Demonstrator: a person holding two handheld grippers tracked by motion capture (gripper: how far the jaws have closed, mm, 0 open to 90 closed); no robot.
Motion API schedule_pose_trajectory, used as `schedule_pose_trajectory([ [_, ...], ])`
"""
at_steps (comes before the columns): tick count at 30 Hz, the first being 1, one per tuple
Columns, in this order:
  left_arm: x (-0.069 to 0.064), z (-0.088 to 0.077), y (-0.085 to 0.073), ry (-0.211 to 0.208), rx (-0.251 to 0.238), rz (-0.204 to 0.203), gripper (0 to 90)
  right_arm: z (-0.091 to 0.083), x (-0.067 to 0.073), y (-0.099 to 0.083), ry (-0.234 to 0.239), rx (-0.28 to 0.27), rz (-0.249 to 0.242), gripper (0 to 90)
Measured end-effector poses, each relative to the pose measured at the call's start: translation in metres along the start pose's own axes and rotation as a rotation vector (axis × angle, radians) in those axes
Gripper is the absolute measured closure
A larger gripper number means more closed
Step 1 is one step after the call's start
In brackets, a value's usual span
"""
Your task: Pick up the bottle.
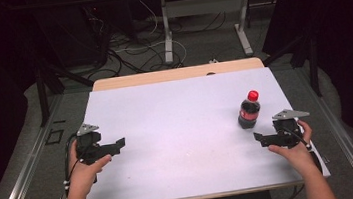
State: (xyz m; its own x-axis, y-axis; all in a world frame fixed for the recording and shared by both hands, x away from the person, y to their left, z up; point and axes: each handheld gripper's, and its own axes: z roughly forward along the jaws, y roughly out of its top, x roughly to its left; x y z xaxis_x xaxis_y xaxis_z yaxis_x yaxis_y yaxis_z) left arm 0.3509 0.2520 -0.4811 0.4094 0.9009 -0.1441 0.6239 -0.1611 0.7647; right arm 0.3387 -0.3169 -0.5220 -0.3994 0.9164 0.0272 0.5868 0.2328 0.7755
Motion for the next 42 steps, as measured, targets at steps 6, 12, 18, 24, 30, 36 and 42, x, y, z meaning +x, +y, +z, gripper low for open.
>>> schedule_pose_trajectory([
  [6, -0.002, -0.007, 0.001, 0.012, -0.012, 0.013, 4.1, -0.009, -0.002, 0.018, -0.012, -0.015, -0.028, 14.7],
  [12, -0.005, -0.009, 0.001, 0.003, -0.003, 0.028, 4.5, -0.008, -0.003, 0.039, -0.001, -0.030, -0.044, 15.2],
  [18, -0.009, -0.010, -0.001, -0.015, 0.009, 0.044, 5.7, 0.003, -0.001, 0.056, 0.010, -0.051, -0.070, 15.8],
  [24, -0.010, -0.009, -0.002, -0.011, 0.011, 0.053, 5.7, 0.019, 0.000, 0.060, 0.022, -0.039, -0.070, 16.8],
  [30, -0.010, -0.010, -0.002, -0.008, 0.008, 0.044, 5.7, 0.030, 0.000, 0.057, 0.025, -0.048, -0.034, 21.2],
  [36, -0.008, -0.009, -0.003, -0.004, 0.023, 0.047, 5.7, 0.033, -0.003, 0.052, 0.033, -0.068, -0.019, 22.9],
  [42, -0.008, -0.006, -0.004, 0.002, 0.025, 0.047, 5.7, 0.037, -0.003, 0.048, 0.036, -0.062, -0.007, 24.9],
])
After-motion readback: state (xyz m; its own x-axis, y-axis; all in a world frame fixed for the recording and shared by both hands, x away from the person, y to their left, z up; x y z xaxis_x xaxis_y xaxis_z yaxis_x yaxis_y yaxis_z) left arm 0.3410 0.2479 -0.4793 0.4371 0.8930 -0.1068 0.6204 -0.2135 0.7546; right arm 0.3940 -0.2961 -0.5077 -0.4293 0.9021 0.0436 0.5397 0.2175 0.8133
